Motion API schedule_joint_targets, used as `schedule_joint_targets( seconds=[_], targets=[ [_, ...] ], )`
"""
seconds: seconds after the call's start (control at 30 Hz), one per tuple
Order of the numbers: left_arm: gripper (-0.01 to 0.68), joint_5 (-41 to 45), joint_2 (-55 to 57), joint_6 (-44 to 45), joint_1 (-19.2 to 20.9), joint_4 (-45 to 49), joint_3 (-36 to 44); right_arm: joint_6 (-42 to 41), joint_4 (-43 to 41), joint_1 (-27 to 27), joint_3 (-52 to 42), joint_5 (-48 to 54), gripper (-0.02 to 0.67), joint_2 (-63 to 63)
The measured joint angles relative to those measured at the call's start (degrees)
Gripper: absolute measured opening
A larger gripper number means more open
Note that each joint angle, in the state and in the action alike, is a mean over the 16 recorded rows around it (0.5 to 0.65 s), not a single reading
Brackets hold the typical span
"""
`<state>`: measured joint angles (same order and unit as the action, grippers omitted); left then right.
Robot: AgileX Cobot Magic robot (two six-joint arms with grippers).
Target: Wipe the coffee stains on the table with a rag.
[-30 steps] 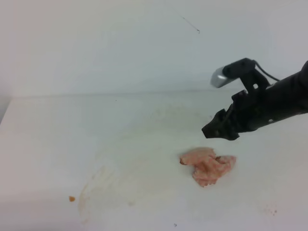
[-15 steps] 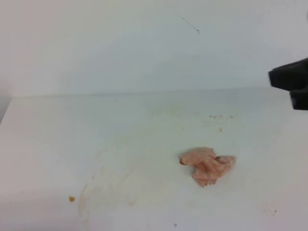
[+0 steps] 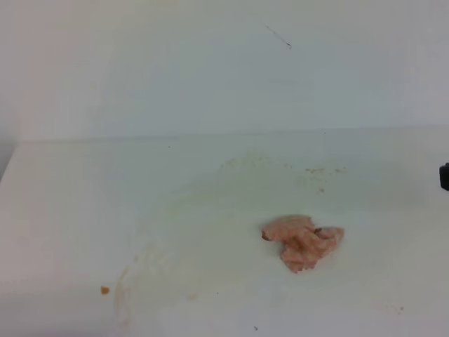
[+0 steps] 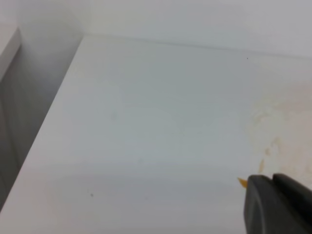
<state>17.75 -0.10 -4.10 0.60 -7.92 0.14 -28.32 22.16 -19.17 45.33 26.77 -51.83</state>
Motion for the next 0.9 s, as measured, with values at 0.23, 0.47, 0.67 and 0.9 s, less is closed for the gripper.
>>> schedule_joint_targets(
  seconds=[0.23, 0.47, 0.67, 0.9],
  targets=[
    [-0.002, -0.11, -0.19, 0.01, 0.01, 0.0, 0.14, 0.21, 0.03, 0.07, -1.07, 2.33, 0.004, 1.05],
    [-0.002, -0.16, -0.58, 0.01, 0.03, 0.0, 0.28, -1.4, -2.08, 0.68, -1.75, 2.24, 0.004, 7.59],
    [-0.001, -0.16, -0.87, 0.01, 0.05, 0.0, 0.14, -3.28, -4.99, 3.29, -7.58, -3.34, 0.003, 20.06],
    [-0.002, -0.05, -1.07, 0.0, 0.06, 0.0, -0.14, -4.71, -7.05, 7.65, -23.55, -14.19, 0.003, 37.91]
  ],
)
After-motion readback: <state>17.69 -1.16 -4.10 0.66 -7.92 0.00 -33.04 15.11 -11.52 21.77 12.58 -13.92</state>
